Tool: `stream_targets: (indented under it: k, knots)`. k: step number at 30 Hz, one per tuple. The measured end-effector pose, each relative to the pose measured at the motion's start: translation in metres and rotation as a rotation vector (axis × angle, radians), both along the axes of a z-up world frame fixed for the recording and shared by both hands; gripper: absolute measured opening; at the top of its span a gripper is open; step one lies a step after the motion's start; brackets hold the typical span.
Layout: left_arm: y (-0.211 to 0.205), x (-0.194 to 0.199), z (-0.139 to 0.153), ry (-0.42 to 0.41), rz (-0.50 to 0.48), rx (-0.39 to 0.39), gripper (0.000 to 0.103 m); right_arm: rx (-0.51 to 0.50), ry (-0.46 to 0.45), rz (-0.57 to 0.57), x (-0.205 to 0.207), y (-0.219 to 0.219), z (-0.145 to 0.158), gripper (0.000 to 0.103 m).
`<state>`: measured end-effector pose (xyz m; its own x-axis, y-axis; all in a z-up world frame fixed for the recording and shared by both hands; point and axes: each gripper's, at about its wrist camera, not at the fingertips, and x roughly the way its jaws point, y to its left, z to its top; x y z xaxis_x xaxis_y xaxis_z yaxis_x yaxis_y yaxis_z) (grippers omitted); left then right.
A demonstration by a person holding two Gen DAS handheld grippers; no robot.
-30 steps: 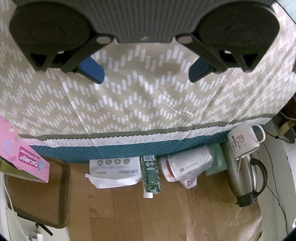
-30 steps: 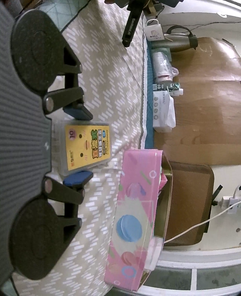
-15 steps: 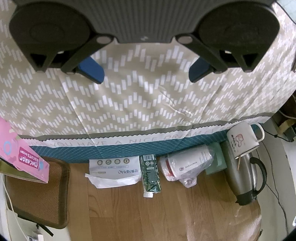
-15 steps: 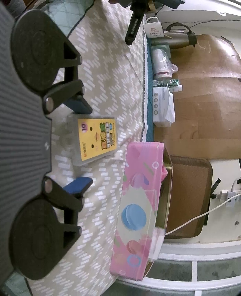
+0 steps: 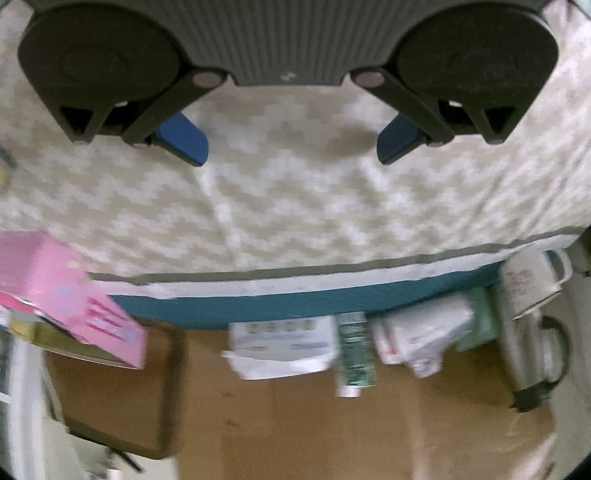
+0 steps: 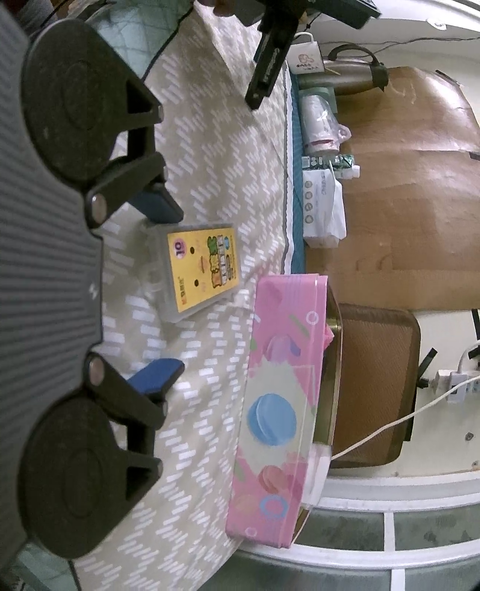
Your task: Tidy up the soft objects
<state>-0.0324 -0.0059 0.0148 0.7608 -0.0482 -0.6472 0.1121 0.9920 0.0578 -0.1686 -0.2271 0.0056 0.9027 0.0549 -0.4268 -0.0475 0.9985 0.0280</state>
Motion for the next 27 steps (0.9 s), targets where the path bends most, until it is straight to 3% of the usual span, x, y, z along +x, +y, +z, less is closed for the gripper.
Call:
stream_targets:
  k: [5, 12, 17, 19, 20, 21, 22, 24, 26, 27]
  knots:
    - [-0.032, 0.002, 0.003, 0.052, -0.149, -0.055, 0.101, 0.005, -0.018, -0.006, -0.007, -0.002, -0.003, 0.087]
    - [-0.083, -0.001, 0.014, 0.118, -0.380, -0.213, 0.099, -0.002, -0.039, -0.001, -0.012, -0.002, -0.005, 0.087]
    - [-0.118, -0.004, 0.016, 0.131, -0.511, -0.215, 0.098, -0.007, -0.039, 0.024, -0.009, -0.001, -0.005, 0.085]
    - [-0.129, -0.007, 0.013, 0.145, -0.563, -0.211, 0.094, -0.004, -0.042, 0.040, -0.008, -0.001, -0.004, 0.076]
    - [-0.137, -0.008, 0.010, 0.166, -0.598, -0.208, 0.092, -0.004, -0.045, 0.052, -0.008, -0.001, -0.004, 0.064]
    - [-0.142, -0.011, 0.008, 0.167, -0.617, -0.195, 0.090, -0.003, -0.048, 0.067, -0.008, 0.000, -0.003, 0.059]
    - [-0.145, -0.017, 0.007, 0.152, -0.632, -0.166, 0.088, -0.009, -0.048, 0.065, -0.009, 0.002, -0.003, 0.059]
    - [-0.151, -0.029, 0.007, 0.136, -0.688, -0.131, 0.076, -0.013, -0.062, 0.053, -0.011, 0.004, -0.004, 0.059]
    - [-0.152, -0.036, 0.009, 0.170, -0.737, -0.173, 0.059, -0.015, -0.083, 0.023, -0.015, 0.004, -0.007, 0.058]
    - [-0.153, -0.037, 0.010, 0.199, -0.768, -0.199, 0.056, -0.016, -0.097, 0.000, -0.016, 0.002, -0.007, 0.058]
